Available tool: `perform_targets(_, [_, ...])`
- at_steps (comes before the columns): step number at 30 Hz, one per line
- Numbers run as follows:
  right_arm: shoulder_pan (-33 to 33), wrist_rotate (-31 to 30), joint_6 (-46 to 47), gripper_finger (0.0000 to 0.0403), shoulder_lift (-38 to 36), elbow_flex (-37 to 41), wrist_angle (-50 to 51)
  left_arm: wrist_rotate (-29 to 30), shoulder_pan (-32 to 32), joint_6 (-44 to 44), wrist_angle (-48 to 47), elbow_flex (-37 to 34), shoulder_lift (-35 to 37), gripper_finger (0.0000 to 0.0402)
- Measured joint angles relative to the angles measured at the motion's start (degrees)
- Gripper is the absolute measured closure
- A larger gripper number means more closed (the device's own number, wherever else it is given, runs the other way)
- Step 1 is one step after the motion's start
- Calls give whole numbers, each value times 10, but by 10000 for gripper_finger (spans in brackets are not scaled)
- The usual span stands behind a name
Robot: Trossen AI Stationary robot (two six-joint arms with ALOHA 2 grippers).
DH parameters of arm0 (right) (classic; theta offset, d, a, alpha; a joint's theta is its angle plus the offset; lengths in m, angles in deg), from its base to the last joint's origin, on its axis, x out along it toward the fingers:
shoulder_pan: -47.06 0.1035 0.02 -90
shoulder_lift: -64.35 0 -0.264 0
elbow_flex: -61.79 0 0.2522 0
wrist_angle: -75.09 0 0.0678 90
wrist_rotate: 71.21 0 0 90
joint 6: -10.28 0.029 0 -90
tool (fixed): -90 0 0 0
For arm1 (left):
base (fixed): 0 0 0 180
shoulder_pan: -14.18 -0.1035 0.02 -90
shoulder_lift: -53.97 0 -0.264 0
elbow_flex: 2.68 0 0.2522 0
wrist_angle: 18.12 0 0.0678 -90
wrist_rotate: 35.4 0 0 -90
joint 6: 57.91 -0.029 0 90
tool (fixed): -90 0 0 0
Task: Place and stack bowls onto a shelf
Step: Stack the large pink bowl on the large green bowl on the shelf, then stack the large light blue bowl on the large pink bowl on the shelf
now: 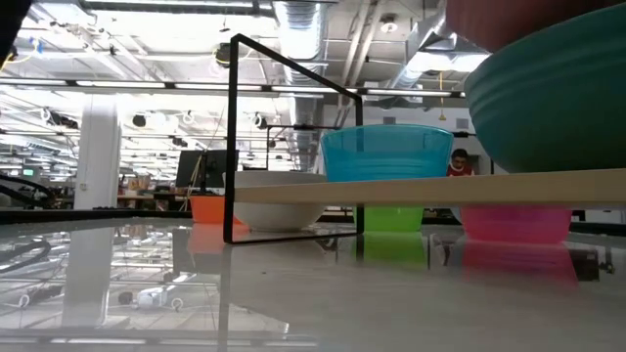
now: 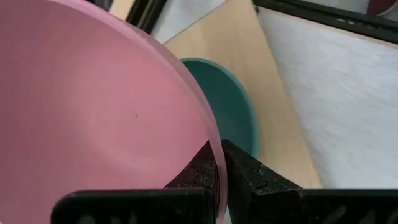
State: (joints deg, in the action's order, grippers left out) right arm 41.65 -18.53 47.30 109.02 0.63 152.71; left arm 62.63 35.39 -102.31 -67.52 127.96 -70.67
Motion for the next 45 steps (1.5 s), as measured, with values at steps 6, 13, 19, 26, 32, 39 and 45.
perform_targets(6, [0,0,0,182,0,0,2,-22,-6,5,-45,0,-9,401])
perform_targets(13, [0,0,0,182,0,0,1,-6,-5,-35,-73,0,-11,401])
perform_targets(19, [0,0,0,182,0,0,1,23,-5,-77,-69,0,-11,401])
perform_targets(26, [0,0,0,182,0,0,2,24,2,-102,-37,0,-11,372])
perform_targets(32, [0,0,0,182,0,0,4,39,7,-99,-33,8,-11,315])
perform_targets(39, [0,0,-2,182,0,0,4,103,6,-85,-48,8,-11,277])
perform_targets(45, [0,0,-2,182,0,0,4,158,10,-79,-55,8,-11,274])
